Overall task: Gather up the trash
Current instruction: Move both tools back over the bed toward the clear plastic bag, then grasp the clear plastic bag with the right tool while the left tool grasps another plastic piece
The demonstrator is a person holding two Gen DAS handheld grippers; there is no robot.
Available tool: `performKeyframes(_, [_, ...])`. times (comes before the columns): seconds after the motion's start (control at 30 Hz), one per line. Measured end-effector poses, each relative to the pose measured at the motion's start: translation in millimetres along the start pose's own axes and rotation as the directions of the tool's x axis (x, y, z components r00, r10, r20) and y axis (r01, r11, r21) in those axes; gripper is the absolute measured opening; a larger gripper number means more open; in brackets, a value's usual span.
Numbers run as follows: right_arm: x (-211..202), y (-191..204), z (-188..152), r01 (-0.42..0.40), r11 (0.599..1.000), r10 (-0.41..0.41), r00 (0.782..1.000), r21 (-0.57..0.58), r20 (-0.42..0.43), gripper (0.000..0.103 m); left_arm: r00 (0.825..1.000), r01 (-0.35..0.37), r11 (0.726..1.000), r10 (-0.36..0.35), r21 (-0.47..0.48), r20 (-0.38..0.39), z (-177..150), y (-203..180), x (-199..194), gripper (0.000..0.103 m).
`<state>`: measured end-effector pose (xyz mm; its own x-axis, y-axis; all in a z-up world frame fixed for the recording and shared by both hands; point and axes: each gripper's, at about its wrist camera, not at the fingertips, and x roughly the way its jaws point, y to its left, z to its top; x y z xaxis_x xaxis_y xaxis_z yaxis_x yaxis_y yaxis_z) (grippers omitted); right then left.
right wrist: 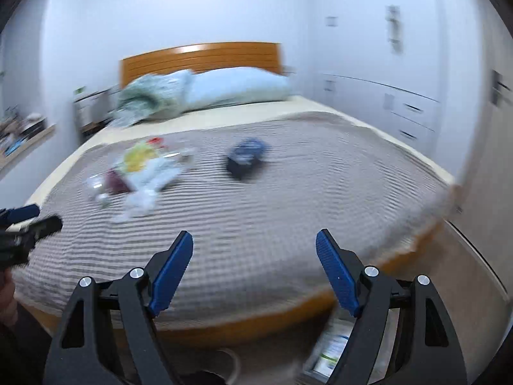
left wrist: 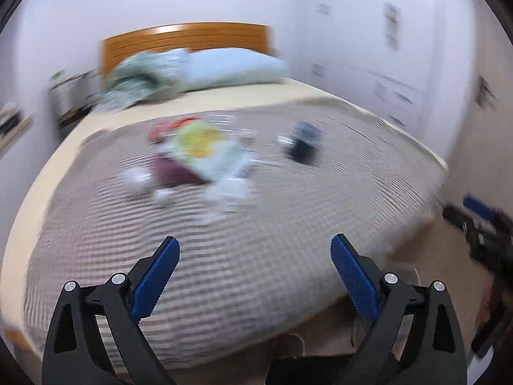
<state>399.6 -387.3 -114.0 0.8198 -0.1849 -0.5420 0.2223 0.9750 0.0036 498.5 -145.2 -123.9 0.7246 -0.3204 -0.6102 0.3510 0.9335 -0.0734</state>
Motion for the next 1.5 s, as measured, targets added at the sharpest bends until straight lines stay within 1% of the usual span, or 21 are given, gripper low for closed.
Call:
performKeyframes(0.1, [31,54,9,-0.082,0.993,0.079,0.996,-0.079,-0.041,0.076,0.996,-0.08,0.983,0.084,-0.166,0.015,-1,66,10,0.093])
performKeyframes(0.2, [65,105,17,-0.146,0.978,0.134,0.987,-0.151,-0.09,0.076,0.971,-0.235,0.946,0.237,-0.223,-0.019,-11,116,23,0.093])
performKeyframes(0.23, [77,122,19,-0.167,0.971,0.151,0.983,-0.172,-0.105,0.076,0.965,-0.26,0.936,0.258,-0.239,-0.038,-12,128,27,0.093])
performKeyframes(0.33, [109,162,19,-0.211,0.955,0.183,0.972,-0.21,-0.145,0.076,0.966,-0.259,0.909,0.241,-0.327,-0.094,-18,158,39,0.093])
performKeyframes(0.43, [155,191,20,-0.23,0.953,0.187,0.959,-0.199,-0.213,0.076,0.963,-0.266,0.892,0.229,-0.364,-0.141,-21,177,48,0.093])
performKeyframes(0.57, [207,213,28,-0.195,0.965,0.151,0.96,-0.176,-0.236,0.076,0.963,-0.262,0.879,0.212,-0.398,-0.165,-26,188,54,0.093])
performKeyframes(0.67, [241,211,37,-0.167,0.979,0.131,0.957,-0.121,-0.26,0.076,0.959,-0.27,0.869,0.206,-0.415,-0.193,-33,201,63,0.093])
performKeyframes(0.73, [264,208,37,-0.162,0.984,0.133,0.946,-0.078,-0.297,0.076,0.956,-0.278,0.861,0.204,-0.425,-0.212,-34,207,70,0.093])
performKeyframes(0.77, [272,204,35,-0.173,0.984,0.15,0.938,-0.046,-0.312,0.071,0.954,-0.282,0.859,0.204,-0.428,-0.219,-35,210,72,0.093])
performKeyframes(0.8, [274,202,35,-0.187,0.982,0.17,0.935,-0.027,-0.312,0.053,0.953,-0.284,0.856,0.202,-0.432,-0.226,-36,213,76,0.093])
performKeyframes(0.83, [271,199,33,-0.194,0.981,0.179,0.936,-0.019,-0.303,0.047,0.952,-0.283,0.854,0.198,-0.435,-0.231,-36,217,80,0.093])
performKeyframes(0.87, [267,198,33,-0.193,0.981,0.177,0.94,-0.029,-0.292,0.031,0.952,-0.28,0.854,0.19,-0.439,-0.238,-36,219,83,0.093])
performKeyframes(0.9, [263,197,34,-0.196,0.98,0.179,0.942,-0.033,-0.284,0.021,0.952,-0.279,0.853,0.186,-0.44,-0.242,-37,220,86,0.093])
performKeyframes(0.93, [257,195,36,-0.216,0.976,0.201,0.94,-0.024,-0.277,0.019,0.952,-0.279,0.854,0.185,-0.439,-0.245,-36,220,90,0.093])
performKeyframes(1.0, [246,192,41,-0.252,0.968,0.24,0.935,-0.013,-0.261,0.015,0.952,-0.273,0.865,0.18,-0.421,-0.247,-33,215,96,0.093])
performKeyframes(1.13, [222,178,54,-0.24,0.971,0.235,0.956,-0.007,-0.173,0.013,0.959,-0.243,0.915,0.178,-0.321,-0.219,-16,189,116,0.093])
performKeyframes(1.2, [222,167,58,-0.248,0.968,0.25,0.957,0.031,-0.149,0.013,0.96,-0.238,0.936,0.186,-0.261,-0.208,-4,174,128,0.093])
performKeyframes(1.3, [224,150,57,-0.25,0.965,0.26,0.956,0.083,-0.137,0.013,0.965,-0.226,0.95,0.187,-0.217,-0.186,18,169,147,0.093])
performKeyframes(1.4, [229,140,58,-0.281,0.951,0.298,0.944,0.128,-0.144,0.013,0.958,-0.283,0.926,0.258,-0.25,-0.125,52,199,160,0.092])
performKeyframes(1.43, [229,138,57,-0.286,0.949,0.304,0.942,0.134,-0.141,0.013,0.962,-0.264,0.925,0.231,-0.272,-0.147,65,214,167,0.091])
performKeyframes(1.5, [228,134,56,-0.301,0.942,0.322,0.936,0.151,-0.143,0.013,0.975,-0.182,0.933,0.13,-0.31,-0.181,92,241,185,0.081])
